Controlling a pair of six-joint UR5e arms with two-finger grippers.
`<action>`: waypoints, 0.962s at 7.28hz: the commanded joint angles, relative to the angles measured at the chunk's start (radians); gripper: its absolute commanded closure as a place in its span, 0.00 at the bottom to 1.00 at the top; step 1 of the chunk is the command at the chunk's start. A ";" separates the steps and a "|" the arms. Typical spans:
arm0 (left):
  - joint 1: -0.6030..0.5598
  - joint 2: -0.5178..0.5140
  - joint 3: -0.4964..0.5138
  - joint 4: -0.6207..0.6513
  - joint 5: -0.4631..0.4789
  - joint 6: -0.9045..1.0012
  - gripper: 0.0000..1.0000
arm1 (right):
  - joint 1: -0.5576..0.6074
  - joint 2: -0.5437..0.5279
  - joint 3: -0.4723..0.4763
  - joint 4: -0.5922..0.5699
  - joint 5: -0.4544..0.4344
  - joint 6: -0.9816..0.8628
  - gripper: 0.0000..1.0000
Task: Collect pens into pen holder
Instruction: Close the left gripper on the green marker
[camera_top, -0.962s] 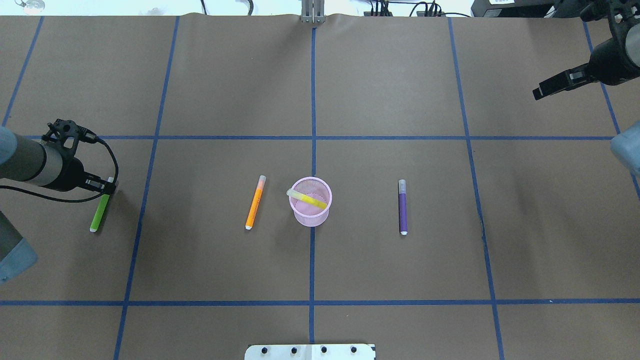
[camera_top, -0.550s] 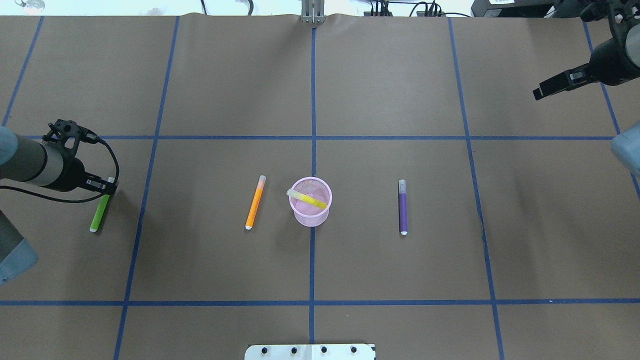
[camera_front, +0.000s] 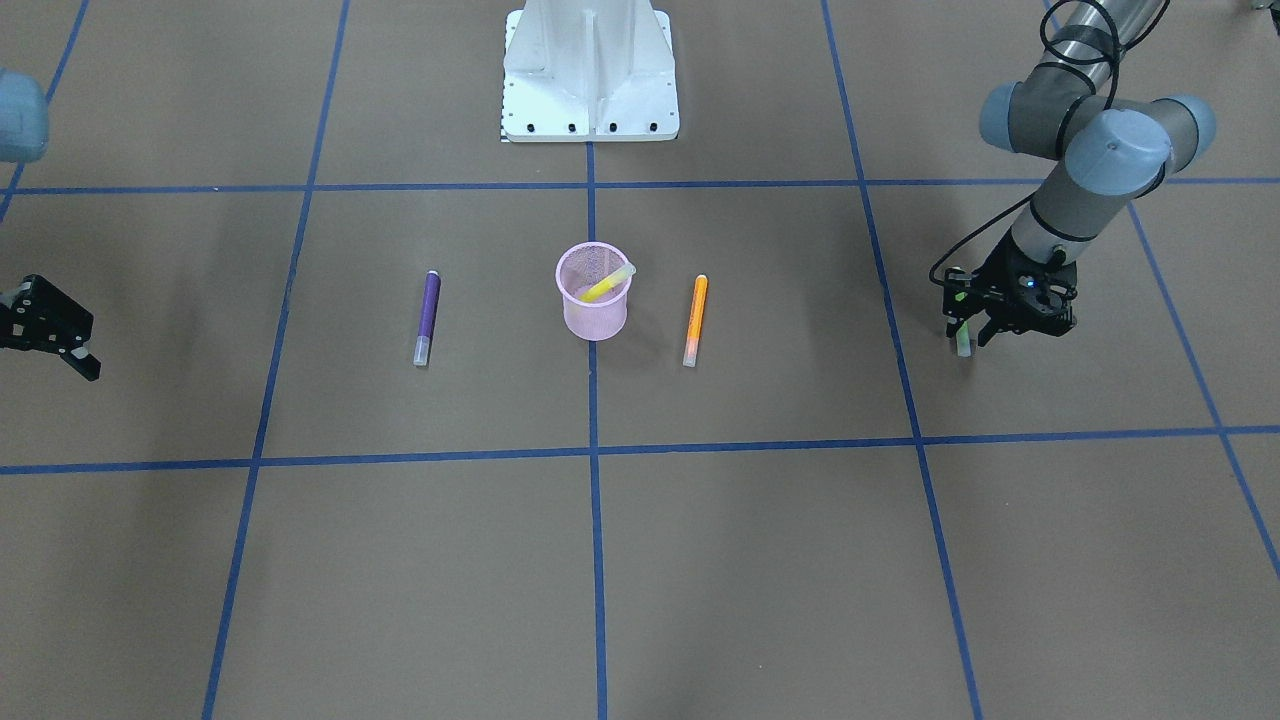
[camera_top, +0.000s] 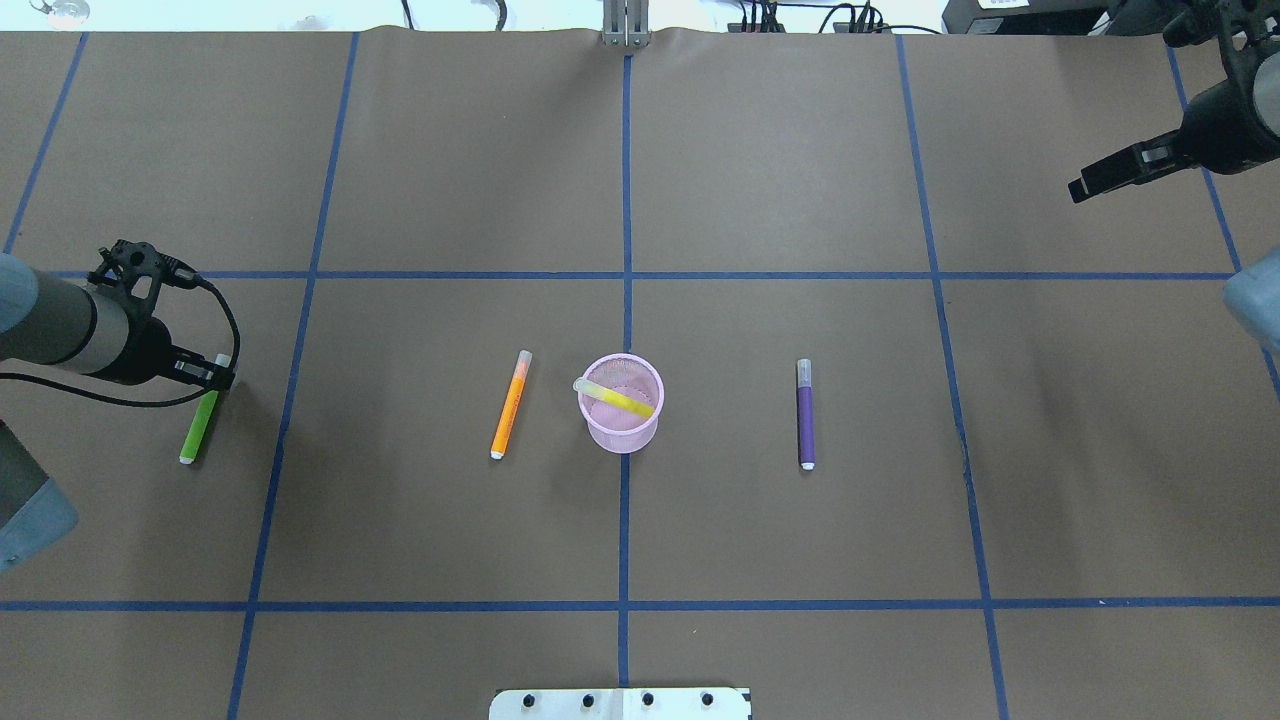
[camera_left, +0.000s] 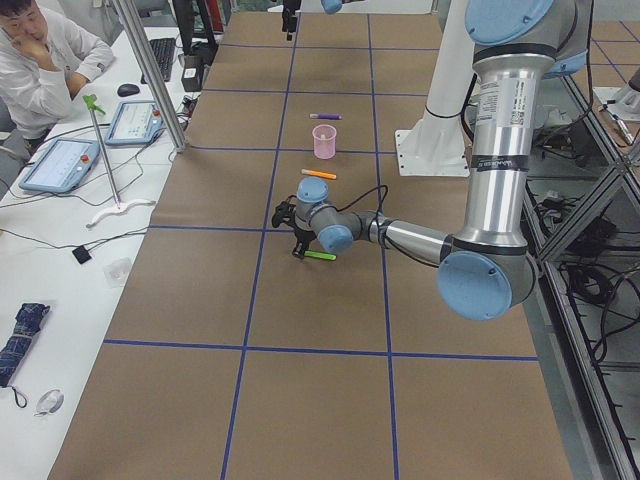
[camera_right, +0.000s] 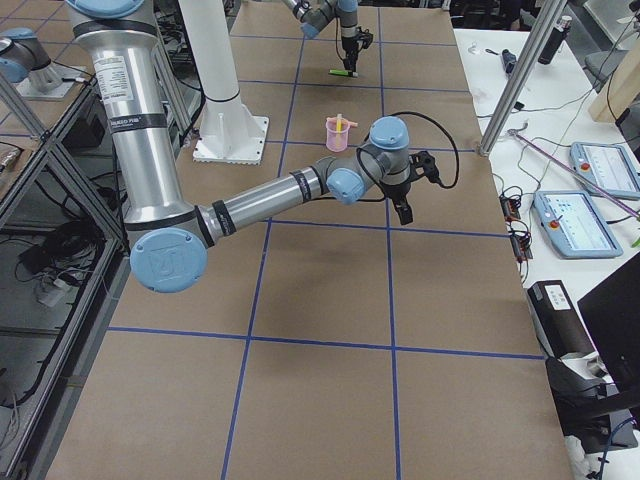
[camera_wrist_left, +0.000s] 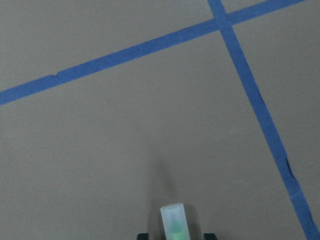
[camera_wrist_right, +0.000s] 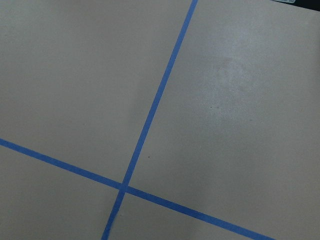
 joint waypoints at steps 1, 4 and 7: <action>0.002 0.003 0.000 0.000 0.000 0.000 0.54 | 0.000 -0.008 0.001 0.003 -0.001 0.000 0.00; 0.011 0.006 0.000 0.000 0.002 -0.003 0.56 | 0.000 -0.010 0.001 0.003 -0.001 0.000 0.00; 0.018 0.006 0.000 0.000 0.002 -0.006 0.70 | 0.000 -0.010 -0.001 0.003 -0.003 0.000 0.00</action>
